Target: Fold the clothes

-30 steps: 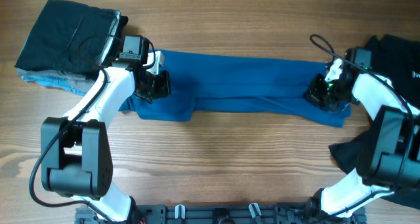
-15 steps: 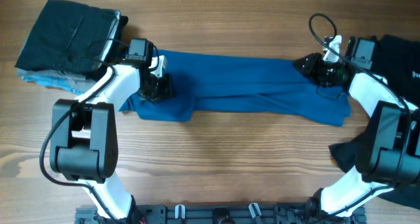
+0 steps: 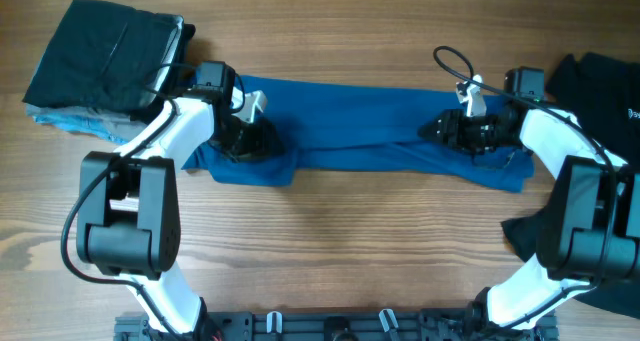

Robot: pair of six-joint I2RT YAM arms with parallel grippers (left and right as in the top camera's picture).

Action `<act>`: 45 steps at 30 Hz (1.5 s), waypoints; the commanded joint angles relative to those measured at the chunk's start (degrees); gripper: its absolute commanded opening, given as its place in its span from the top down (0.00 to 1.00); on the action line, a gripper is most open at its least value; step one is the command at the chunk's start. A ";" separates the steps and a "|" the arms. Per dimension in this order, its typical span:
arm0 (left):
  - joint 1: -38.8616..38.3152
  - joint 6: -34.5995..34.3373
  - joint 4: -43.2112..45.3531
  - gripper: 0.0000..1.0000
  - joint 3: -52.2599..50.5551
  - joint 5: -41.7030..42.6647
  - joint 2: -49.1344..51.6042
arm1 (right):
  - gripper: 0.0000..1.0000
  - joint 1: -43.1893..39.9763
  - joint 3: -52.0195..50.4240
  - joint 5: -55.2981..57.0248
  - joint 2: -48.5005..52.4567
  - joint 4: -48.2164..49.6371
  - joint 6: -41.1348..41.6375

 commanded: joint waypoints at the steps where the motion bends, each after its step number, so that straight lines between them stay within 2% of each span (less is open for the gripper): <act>1: -3.26 10.27 -4.98 0.44 0.70 2.10 -1.60 | 0.48 -1.42 0.66 2.43 -5.16 0.37 -0.46; 8: -9.66 10.47 -7.30 0.42 0.70 -11.80 -2.75 | 0.46 -2.95 0.68 4.92 -10.38 -0.24 0.00; 12: -12.35 5.81 -9.01 0.38 0.68 -24.61 -5.25 | 0.47 -3.15 0.68 6.23 -11.08 -0.22 1.20; 14: -13.07 5.03 -9.57 0.38 0.20 -25.35 -4.98 | 0.47 -3.15 0.68 6.23 -11.08 -0.04 1.20; 22: -16.70 -0.09 -0.83 0.45 -7.87 -27.63 -4.98 | 0.47 -3.15 0.68 7.96 -11.08 0.55 2.29; 25: -16.65 -1.31 -0.24 0.63 -8.61 -28.17 -4.98 | 0.47 -3.15 0.68 7.96 -11.08 0.98 2.36; 27: -16.65 -1.38 -0.35 0.82 -8.46 -28.17 -5.03 | 0.47 -3.15 0.68 7.96 -11.08 1.18 3.61; 29: -16.65 -1.36 -2.58 0.96 -6.58 -28.94 -5.57 | 0.47 -3.19 0.68 7.91 -11.08 1.46 3.78; 32: -16.65 -0.85 -7.69 0.96 -1.62 -32.98 -6.49 | 0.47 -3.19 0.68 7.93 -11.08 1.73 3.80; 35: -16.72 2.62 -9.57 0.96 3.65 -36.81 -6.73 | 0.47 -3.19 0.68 8.00 -11.08 2.14 4.87; 41: -15.96 7.30 -4.15 0.96 5.99 -40.52 -6.60 | 0.47 -3.19 0.68 8.15 -11.08 3.08 6.62; 45: -15.96 9.68 -0.15 0.89 5.99 -40.33 -6.12 | 0.47 -3.19 0.68 8.13 -11.08 3.85 6.78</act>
